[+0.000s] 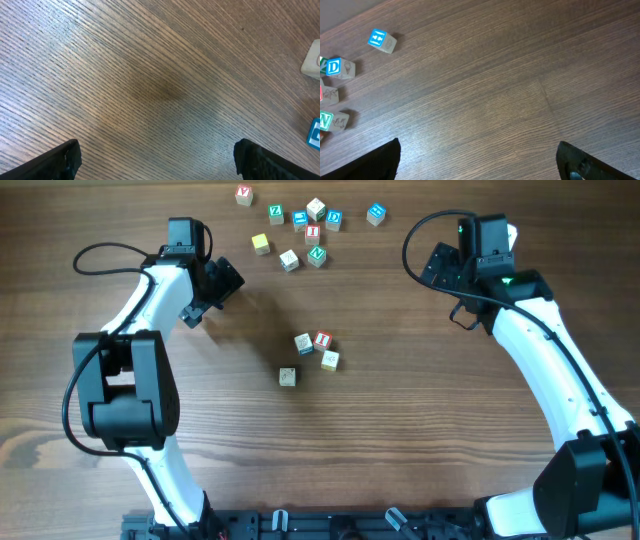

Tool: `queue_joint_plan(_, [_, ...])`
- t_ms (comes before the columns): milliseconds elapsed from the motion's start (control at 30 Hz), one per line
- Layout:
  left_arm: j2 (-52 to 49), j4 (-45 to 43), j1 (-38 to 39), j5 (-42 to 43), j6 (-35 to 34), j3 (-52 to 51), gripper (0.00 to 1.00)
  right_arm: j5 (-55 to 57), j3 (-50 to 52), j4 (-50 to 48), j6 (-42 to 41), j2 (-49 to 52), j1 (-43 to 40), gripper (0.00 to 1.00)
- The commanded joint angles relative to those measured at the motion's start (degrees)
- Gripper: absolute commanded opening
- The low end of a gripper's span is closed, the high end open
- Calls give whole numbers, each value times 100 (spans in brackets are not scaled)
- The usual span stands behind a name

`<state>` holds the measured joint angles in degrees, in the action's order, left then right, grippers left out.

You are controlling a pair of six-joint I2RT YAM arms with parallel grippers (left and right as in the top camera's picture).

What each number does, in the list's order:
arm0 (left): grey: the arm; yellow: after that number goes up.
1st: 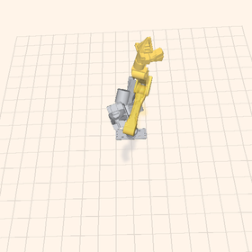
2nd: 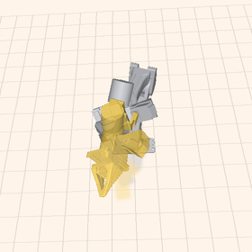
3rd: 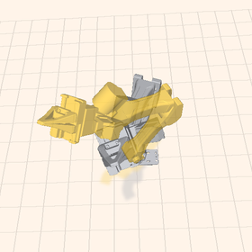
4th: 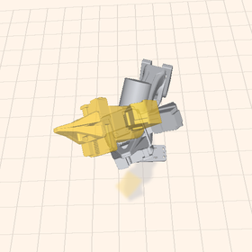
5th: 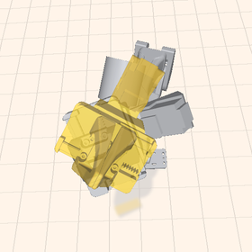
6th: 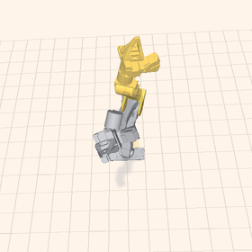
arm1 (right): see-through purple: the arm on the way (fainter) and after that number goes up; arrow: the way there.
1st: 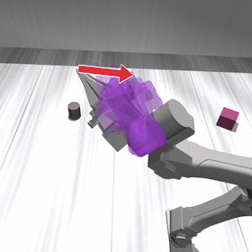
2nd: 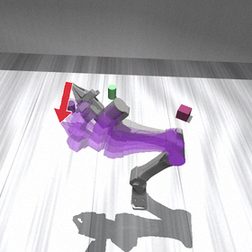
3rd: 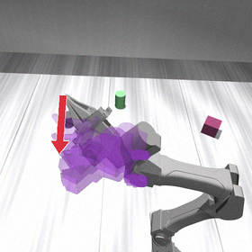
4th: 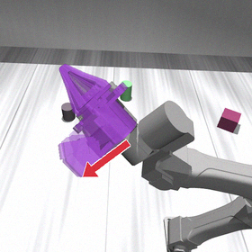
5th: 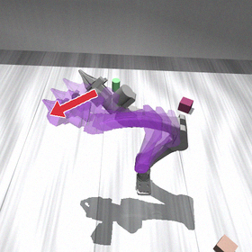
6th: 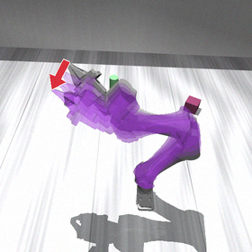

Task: Form a circle
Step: 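Reach the left gripper forward to the airplane block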

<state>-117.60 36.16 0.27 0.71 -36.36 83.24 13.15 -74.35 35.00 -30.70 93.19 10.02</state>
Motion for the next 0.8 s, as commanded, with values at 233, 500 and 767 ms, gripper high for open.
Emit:
queue_joint_plan(233, [1108, 398, -205, 179, 1296, 57, 70, 79, -9, 4, 68, 20, 2, 100])
queue_joint_plan(500, [2524, 1318, -162, 179, 1668, 55, 72, 79, -9, 2, 70, 20, 2, 100])
queue_joint_plan(767, [2511, 2031, 166, 199, 1670, -393, 52, 79, -9, 2, 70, 20, 2, 100])
